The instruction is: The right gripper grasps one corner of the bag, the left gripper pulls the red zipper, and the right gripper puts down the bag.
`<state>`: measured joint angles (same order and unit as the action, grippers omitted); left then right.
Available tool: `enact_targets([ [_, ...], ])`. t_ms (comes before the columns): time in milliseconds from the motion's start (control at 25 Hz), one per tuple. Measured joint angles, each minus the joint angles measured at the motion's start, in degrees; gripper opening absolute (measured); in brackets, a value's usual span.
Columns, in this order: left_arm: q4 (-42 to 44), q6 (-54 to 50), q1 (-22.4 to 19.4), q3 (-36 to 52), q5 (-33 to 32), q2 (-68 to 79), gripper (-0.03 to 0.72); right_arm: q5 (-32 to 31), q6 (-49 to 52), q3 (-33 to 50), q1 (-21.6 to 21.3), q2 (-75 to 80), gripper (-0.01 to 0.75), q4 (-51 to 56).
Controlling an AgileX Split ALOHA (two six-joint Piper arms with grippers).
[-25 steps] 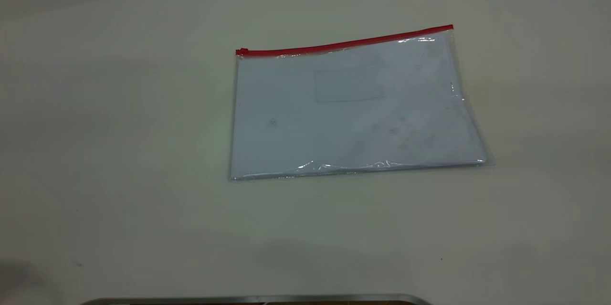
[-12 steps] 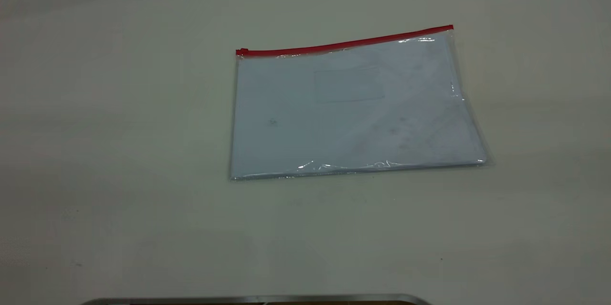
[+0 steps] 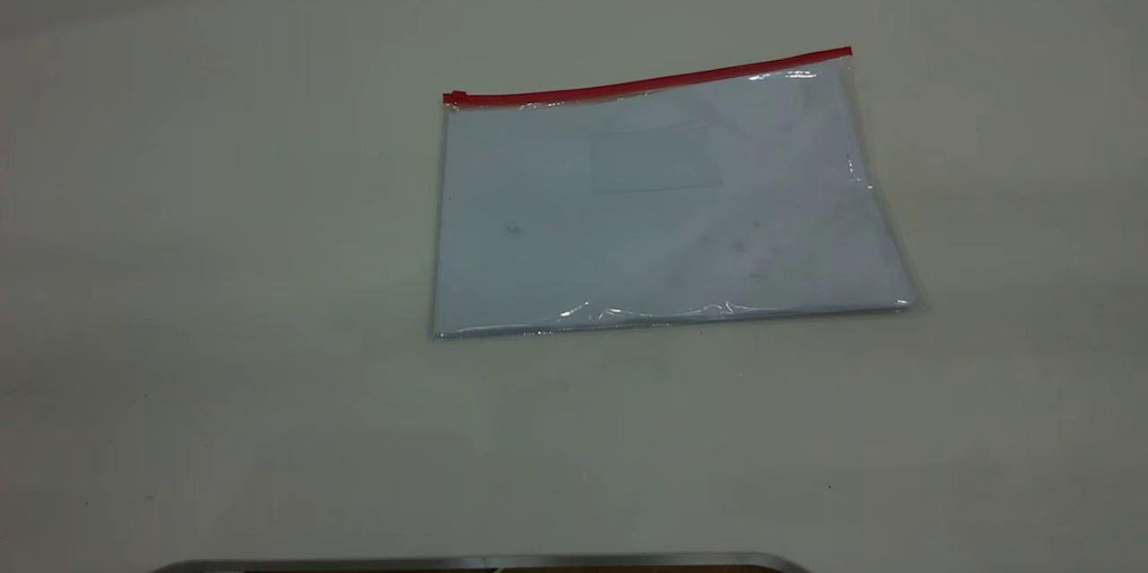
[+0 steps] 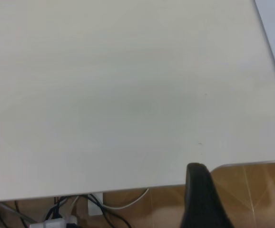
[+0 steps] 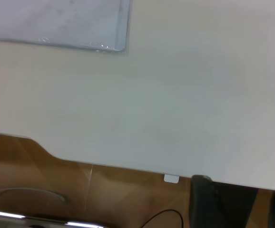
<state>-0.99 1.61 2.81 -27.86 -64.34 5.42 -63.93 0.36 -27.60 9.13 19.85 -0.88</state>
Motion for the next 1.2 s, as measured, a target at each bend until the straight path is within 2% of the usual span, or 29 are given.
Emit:
enact_targets([
  [80, 0.0, -0.1, 0.0, 0.0, 0.0, 0.0, 0.507, 0.0, 0.0, 0.0, -1.8, -0.5, 0.427, 0.3],
  [240, 0.0, -0.2, 0.0, 0.0, 0.0, 0.0, 0.507, 0.0, 0.0, 0.0, -10.5, -5.1, 0.427, 0.5],
  [320, 0.0, -0.2, 0.0, 0.0, 0.0, 0.0, 0.507, 0.0, 0.0, 0.0, -11.8, -9.4, 0.427, 0.5],
  [480, 0.0, -0.2, -0.3, 0.0, 0.0, 0.0, 0.507, -0.2, 0.0, 0.0, -9.8, -17.7, 0.427, 0.9],
  [600, 0.0, -0.2, -3.3, 0.0, 0.0, 0.0, 0.507, -0.3, 0.1, 0.0, -7.7, -20.7, 0.427, 0.9],
  [720, 0.0, -0.2, -5.6, 0.0, 0.0, -0.7, 0.507, -0.4, 0.1, 0.0, -7.5, -20.8, 0.427, 0.9],
  [920, 0.0, -0.3, -6.0, 0.0, -0.4, -6.3, 0.507, -0.4, 0.1, 0.0, -7.5, -20.8, 0.427, 0.9],
  [1200, 0.0, -0.2, -5.1, 0.0, -0.8, -6.5, 0.507, -0.4, 0.1, 0.0, -7.5, -20.8, 0.427, 0.9],
])
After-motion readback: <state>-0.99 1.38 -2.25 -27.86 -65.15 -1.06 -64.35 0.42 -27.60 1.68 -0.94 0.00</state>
